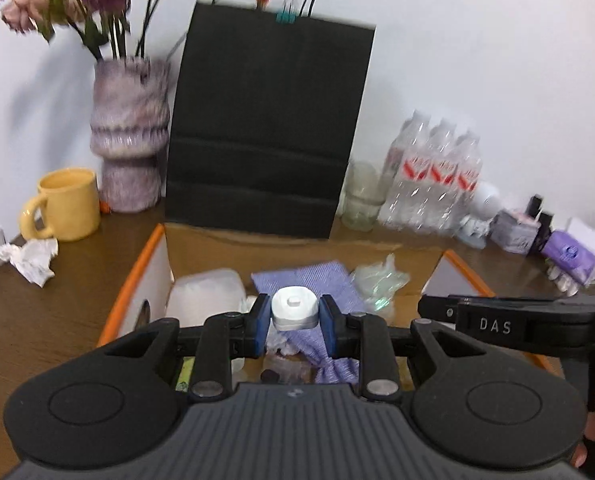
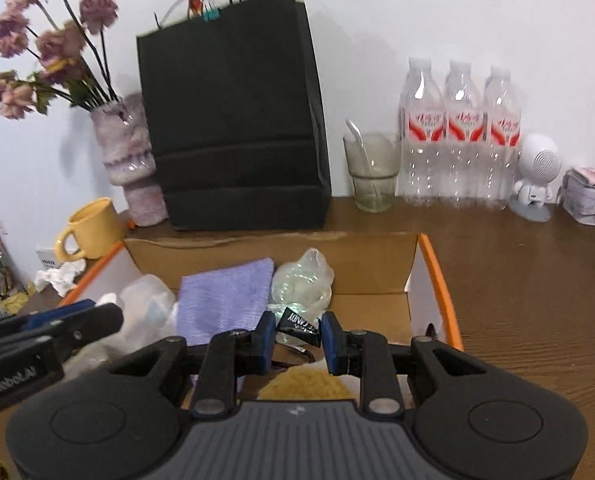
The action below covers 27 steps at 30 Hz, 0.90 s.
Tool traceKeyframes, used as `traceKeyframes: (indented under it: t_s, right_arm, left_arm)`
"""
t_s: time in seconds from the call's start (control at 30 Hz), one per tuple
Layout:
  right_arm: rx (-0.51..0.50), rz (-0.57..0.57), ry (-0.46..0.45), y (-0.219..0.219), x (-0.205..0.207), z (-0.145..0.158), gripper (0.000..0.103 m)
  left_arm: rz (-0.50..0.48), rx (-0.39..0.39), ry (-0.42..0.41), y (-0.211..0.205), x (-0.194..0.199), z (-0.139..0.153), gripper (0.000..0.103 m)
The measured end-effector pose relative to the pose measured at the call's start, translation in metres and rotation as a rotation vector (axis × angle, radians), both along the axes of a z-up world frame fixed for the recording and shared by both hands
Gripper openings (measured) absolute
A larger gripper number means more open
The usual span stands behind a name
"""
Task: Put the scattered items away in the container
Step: 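Carry white object with left tool while right tool carries black wrapper, release in box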
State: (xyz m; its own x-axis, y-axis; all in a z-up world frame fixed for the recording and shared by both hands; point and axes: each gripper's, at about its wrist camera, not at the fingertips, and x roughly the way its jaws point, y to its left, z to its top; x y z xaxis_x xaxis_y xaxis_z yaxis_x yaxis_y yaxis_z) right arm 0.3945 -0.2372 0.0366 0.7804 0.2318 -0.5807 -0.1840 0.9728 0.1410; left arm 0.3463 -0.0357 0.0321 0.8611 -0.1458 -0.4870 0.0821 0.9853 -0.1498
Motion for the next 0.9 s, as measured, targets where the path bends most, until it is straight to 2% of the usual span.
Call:
traceKeyframes:
  t_s: [0.1, 0.17, 0.2, 0.27, 0.3, 0.33, 0.37, 0.4, 0.43, 0.47, 0.5, 0.53, 0.6, 0.77, 0.9]
  right_arm:
    - [-0.012, 0.02, 0.016, 0.003, 0.005, -0.009, 0.024]
    - [-0.014, 0.032, 0.023, 0.004, 0.007, -0.012, 0.029]
    - [-0.016, 0.034, 0.023, 0.005, 0.007, -0.011, 0.032]
    - [-0.023, 0.04, 0.022, 0.006, 0.005, -0.008, 0.04]
    - [-0.026, 0.04, 0.02, 0.007, 0.003, -0.006, 0.055]
    - [-0.029, 0.04, 0.013, 0.008, 0.001, -0.004, 0.071]
    - [-0.035, 0.041, 0.004, 0.009, -0.002, -0.001, 0.077]
    - [-0.043, 0.044, -0.009, 0.01, -0.006, 0.003, 0.083]
    - [-0.052, 0.043, -0.023, 0.011, -0.011, 0.008, 0.084]
    - [-0.059, 0.036, -0.033, 0.011, -0.016, 0.012, 0.085]
    - [-0.06, 0.03, -0.043, 0.01, -0.023, 0.016, 0.09]
    - [-0.057, 0.023, -0.052, 0.009, -0.029, 0.02, 0.097]
    - [-0.052, 0.011, -0.066, 0.005, -0.044, 0.028, 0.103]
    - [-0.003, 0.032, -0.063, -0.005, -0.085, 0.042, 0.103]
    - [0.004, 0.035, -0.046, -0.009, -0.122, 0.049, 0.103]
  left_arm:
    - [-0.004, 0.013, 0.016, 0.001, 0.008, -0.01, 0.027]
    - [-0.01, 0.009, 0.017, 0.002, 0.009, -0.012, 0.027]
    - [-0.011, 0.005, 0.013, 0.003, 0.008, -0.012, 0.031]
    - [-0.009, 0.004, 0.006, 0.004, 0.008, -0.01, 0.048]
    - [-0.002, 0.004, 0.001, 0.004, 0.006, -0.008, 0.058]
    - [0.002, 0.003, -0.009, 0.005, 0.003, -0.006, 0.064]
    - [0.002, 0.004, -0.018, 0.006, 0.001, -0.003, 0.068]
    - [0.004, 0.004, -0.028, 0.006, -0.003, 0.001, 0.08]
    - [0.013, 0.003, -0.041, 0.008, -0.008, 0.004, 0.09]
    - [0.019, 0.004, -0.055, 0.009, -0.012, 0.008, 0.093]
    - [0.021, 0.005, -0.072, 0.01, -0.018, 0.012, 0.1]
    - [0.023, 0.006, -0.09, 0.011, -0.024, 0.017, 0.103]
    - [0.016, -0.003, -0.117, 0.014, -0.039, 0.025, 0.103]
    - [-0.001, -0.008, -0.146, 0.018, -0.076, 0.035, 0.103]
    - [-0.012, -0.015, -0.11, 0.025, -0.106, 0.04, 0.103]
